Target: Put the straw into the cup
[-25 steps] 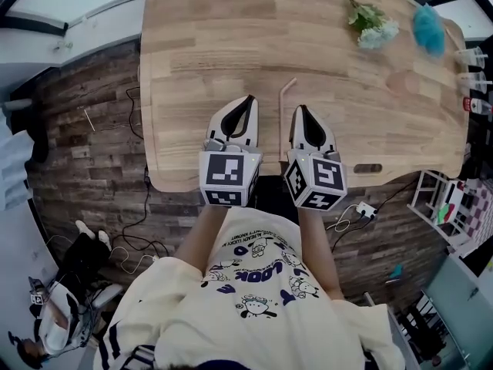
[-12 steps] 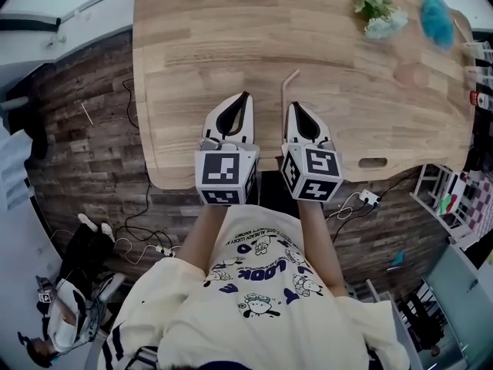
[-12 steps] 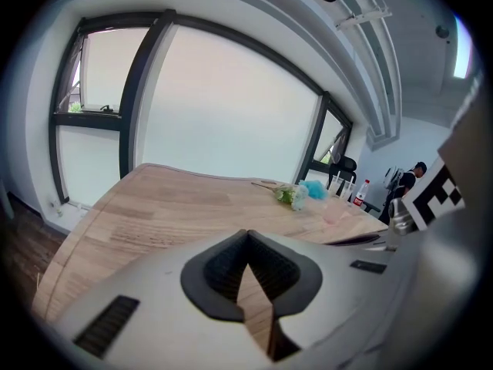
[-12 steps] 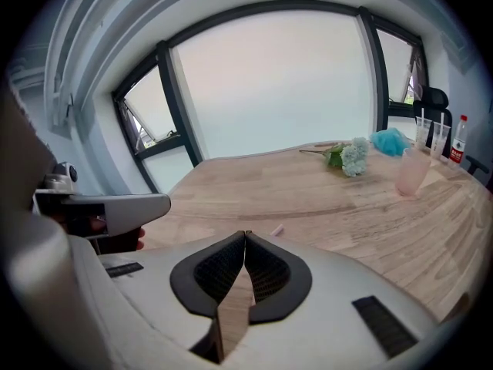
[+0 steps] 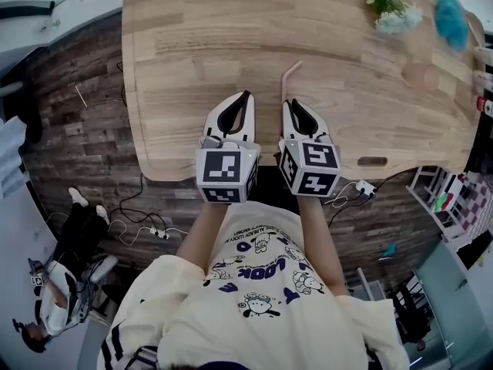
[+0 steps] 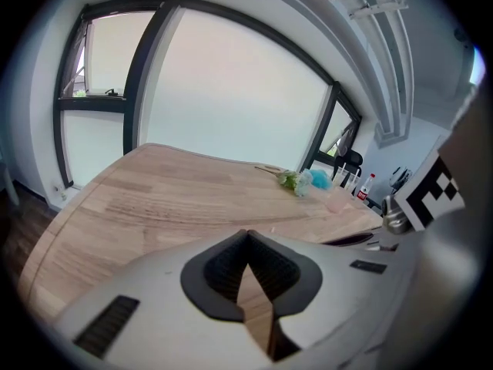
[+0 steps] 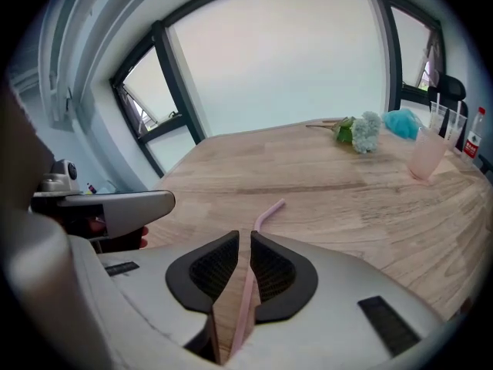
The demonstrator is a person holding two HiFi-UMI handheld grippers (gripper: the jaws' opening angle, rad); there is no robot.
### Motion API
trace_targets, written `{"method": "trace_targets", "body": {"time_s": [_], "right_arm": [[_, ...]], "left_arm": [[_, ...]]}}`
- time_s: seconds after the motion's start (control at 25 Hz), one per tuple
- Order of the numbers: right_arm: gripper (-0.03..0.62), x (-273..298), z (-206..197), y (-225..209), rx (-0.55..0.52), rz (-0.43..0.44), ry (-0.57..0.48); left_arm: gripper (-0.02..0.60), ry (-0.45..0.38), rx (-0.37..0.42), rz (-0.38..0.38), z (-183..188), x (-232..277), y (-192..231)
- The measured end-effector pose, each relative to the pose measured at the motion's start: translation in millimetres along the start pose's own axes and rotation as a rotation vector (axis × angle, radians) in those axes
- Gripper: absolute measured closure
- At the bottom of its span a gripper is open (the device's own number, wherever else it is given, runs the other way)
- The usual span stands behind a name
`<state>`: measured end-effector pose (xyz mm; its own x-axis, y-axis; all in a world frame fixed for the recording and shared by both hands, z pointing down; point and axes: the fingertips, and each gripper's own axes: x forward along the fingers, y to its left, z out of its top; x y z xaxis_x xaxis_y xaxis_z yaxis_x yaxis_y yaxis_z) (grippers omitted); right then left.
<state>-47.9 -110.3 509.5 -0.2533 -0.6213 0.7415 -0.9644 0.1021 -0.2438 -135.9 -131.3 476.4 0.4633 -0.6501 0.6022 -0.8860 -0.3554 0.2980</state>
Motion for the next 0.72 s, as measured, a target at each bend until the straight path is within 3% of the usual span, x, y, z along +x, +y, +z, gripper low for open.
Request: {"method": "trace_targets", "body": {"time_s": [0.52, 0.72], "right_arm": [[0.542, 28, -45, -7, -0.018, -0.007, 0.262], [0.542, 32, -45, -5, -0.057, -0.020, 0.316]], "left_arm": [[0.557, 0.052, -0.041, 0.037, -13, 14, 11], [0.557, 0.054, -0.044, 0.036, -11, 18, 14]]}}
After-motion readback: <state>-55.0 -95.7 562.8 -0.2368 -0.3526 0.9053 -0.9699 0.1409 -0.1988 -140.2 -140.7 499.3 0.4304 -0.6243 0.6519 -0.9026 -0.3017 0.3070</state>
